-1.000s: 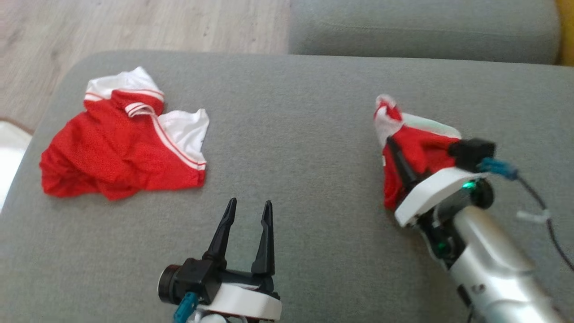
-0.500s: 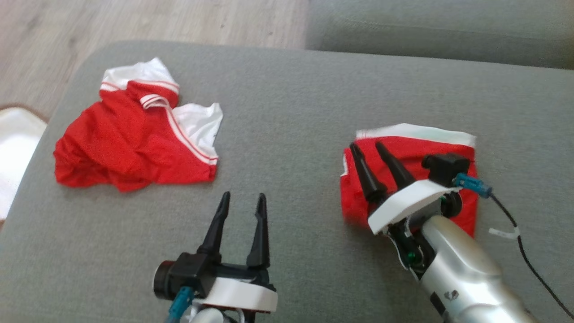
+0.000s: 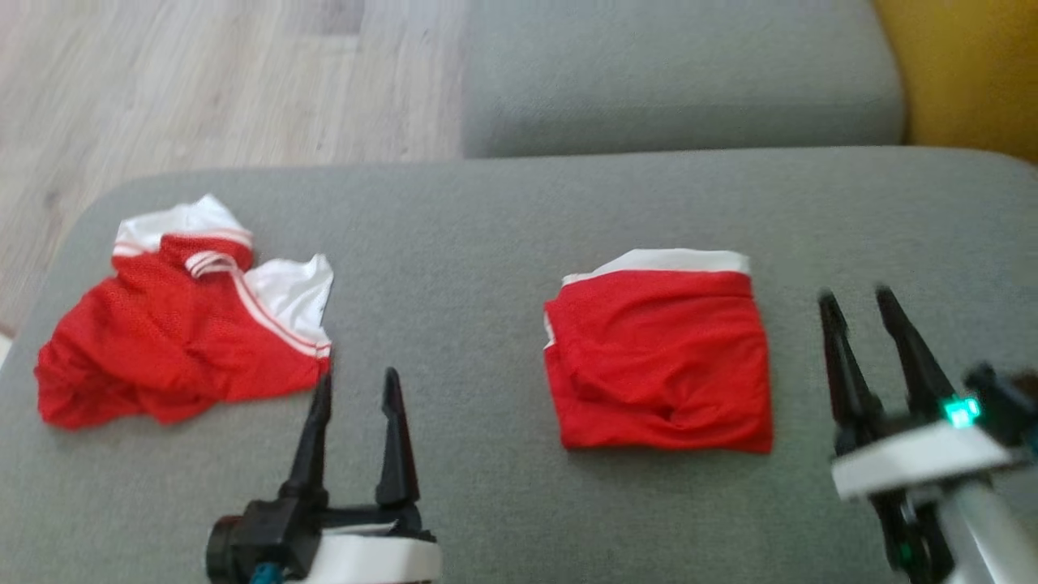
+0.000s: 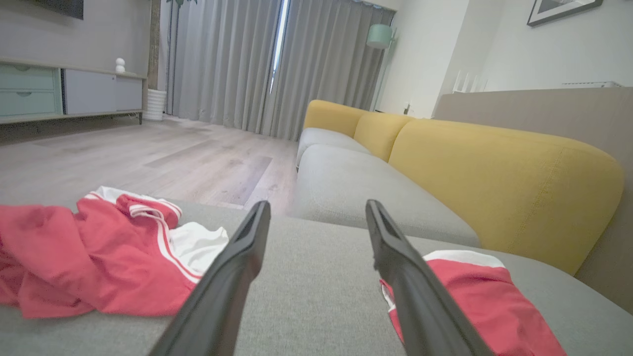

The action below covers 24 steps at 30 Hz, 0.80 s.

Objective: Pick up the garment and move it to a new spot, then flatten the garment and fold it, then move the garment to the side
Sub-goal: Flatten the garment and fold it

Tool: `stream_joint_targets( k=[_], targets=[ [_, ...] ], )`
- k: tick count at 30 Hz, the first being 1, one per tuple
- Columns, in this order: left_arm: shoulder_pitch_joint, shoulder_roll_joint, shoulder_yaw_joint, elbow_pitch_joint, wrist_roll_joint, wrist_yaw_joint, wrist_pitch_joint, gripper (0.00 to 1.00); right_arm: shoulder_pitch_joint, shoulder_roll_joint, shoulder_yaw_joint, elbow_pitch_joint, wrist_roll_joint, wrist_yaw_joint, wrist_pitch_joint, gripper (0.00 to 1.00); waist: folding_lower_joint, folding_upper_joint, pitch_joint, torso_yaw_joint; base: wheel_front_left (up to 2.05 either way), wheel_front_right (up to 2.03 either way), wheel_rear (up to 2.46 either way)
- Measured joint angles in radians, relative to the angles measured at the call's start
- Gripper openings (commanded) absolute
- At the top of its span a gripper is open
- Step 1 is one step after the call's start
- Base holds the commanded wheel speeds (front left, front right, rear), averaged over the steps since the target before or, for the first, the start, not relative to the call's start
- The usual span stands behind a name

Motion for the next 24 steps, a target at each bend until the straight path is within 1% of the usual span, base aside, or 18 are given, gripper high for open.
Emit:
stream_joint_targets(
  k=[2, 5, 8, 11, 16, 24],
  targets=[
    [0.017, -0.001, 0.026, -0.029, 0.035, -0.004, 0.000, 1.00, 0.077, 0.010, -0.044, -0.043, -0.040, 0.000, 0.000, 1.00, -0.0001, 0.0000, -0.018, -0.013, 0.00, 0.00, 0.00],
    [0.075, 0.000, 0.057, -0.025, 0.085, -0.008, 0.000, 1.00, 0.190, 0.034, -0.098, -0.096, -0.092, 0.000, 0.000, 1.00, -0.0001, 0.0000, -0.045, -0.025, 0.00, 0.00, 0.00],
    [0.145, 0.003, 0.076, -0.004, 0.139, -0.009, 0.000, 1.00, 0.298, 0.058, -0.124, -0.126, -0.149, 0.000, 0.000, 1.00, -0.0002, 0.0000, -0.069, -0.029, 0.00, 0.00, 0.00],
    [0.188, 0.003, 0.089, 0.016, 0.171, -0.025, 0.000, 1.00, 0.371, 0.086, -0.140, -0.136, -0.193, 0.000, 0.000, 1.00, -0.0001, 0.0000, -0.078, -0.035, 0.00, 0.00, 0.00],
    [0.193, 0.004, 0.089, 0.033, 0.219, -0.043, 0.000, 1.00, 0.379, 0.103, -0.145, -0.146, -0.241, 0.000, 0.000, 1.00, 0.0000, 0.0000, -0.080, -0.046, 0.00, 0.00, 0.00],
    [0.193, 0.003, 0.090, 0.042, 0.230, -0.052, 0.000, 1.00, 0.376, 0.108, -0.119, -0.139, -0.244, 0.000, 0.000, 1.00, 0.0001, 0.0000, -0.086, -0.049, 0.00, 0.00, 0.00]
  ],
)
